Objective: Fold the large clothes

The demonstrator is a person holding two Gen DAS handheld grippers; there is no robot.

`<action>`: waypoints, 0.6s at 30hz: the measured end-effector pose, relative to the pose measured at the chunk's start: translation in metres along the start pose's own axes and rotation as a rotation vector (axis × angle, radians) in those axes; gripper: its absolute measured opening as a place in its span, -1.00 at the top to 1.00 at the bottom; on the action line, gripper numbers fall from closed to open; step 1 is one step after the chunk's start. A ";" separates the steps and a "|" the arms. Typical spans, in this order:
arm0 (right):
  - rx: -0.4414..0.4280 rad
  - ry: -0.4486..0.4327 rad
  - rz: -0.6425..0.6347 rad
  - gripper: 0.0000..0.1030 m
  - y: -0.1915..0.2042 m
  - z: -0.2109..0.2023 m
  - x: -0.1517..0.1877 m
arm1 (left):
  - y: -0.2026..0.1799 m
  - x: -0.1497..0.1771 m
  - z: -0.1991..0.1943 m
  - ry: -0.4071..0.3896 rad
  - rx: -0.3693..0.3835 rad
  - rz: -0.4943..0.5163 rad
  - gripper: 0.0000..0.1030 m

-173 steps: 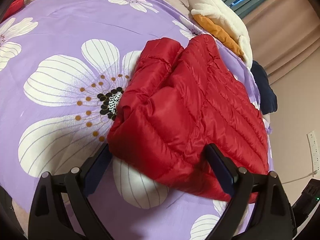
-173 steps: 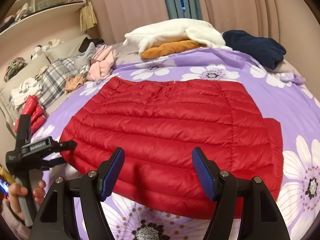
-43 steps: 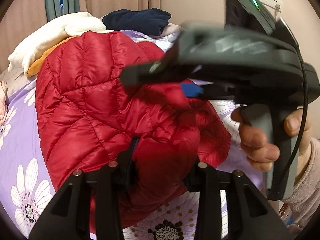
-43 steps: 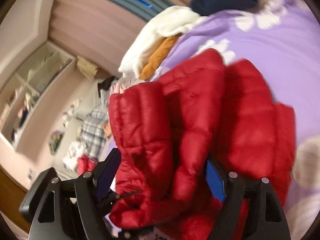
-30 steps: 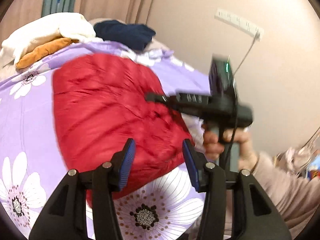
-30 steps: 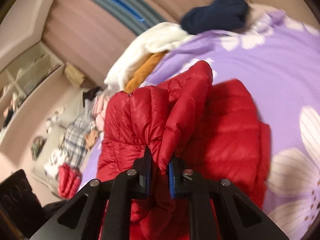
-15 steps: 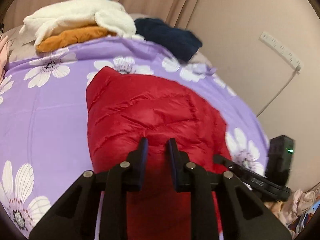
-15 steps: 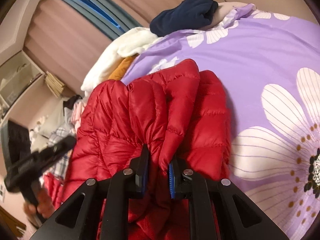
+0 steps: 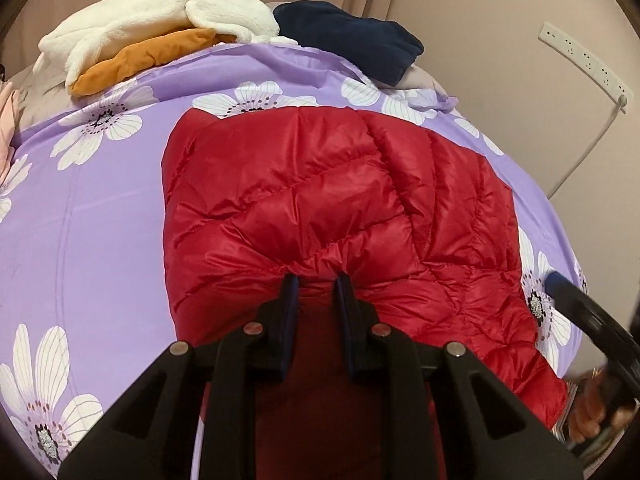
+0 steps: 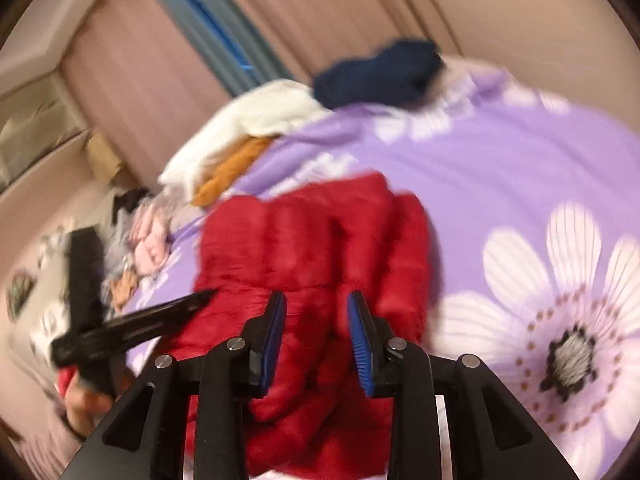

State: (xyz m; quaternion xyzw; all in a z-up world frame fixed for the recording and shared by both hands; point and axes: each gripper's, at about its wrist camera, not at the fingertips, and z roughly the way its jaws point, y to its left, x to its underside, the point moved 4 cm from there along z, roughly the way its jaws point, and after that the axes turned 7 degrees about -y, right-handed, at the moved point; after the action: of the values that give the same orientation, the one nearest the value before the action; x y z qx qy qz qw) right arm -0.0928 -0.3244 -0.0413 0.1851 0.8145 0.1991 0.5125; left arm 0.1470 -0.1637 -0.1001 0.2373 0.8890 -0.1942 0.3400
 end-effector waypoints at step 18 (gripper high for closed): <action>0.029 0.219 -0.268 0.45 0.027 0.038 0.079 | 0.001 0.008 -0.031 -0.036 0.031 -0.032 0.64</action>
State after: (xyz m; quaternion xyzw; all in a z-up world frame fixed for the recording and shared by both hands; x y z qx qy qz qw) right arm -0.0879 -0.2563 -0.1026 0.0594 0.8857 0.1363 0.4398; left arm 0.1264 -0.1452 -0.0843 0.2248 0.8834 -0.2174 0.3491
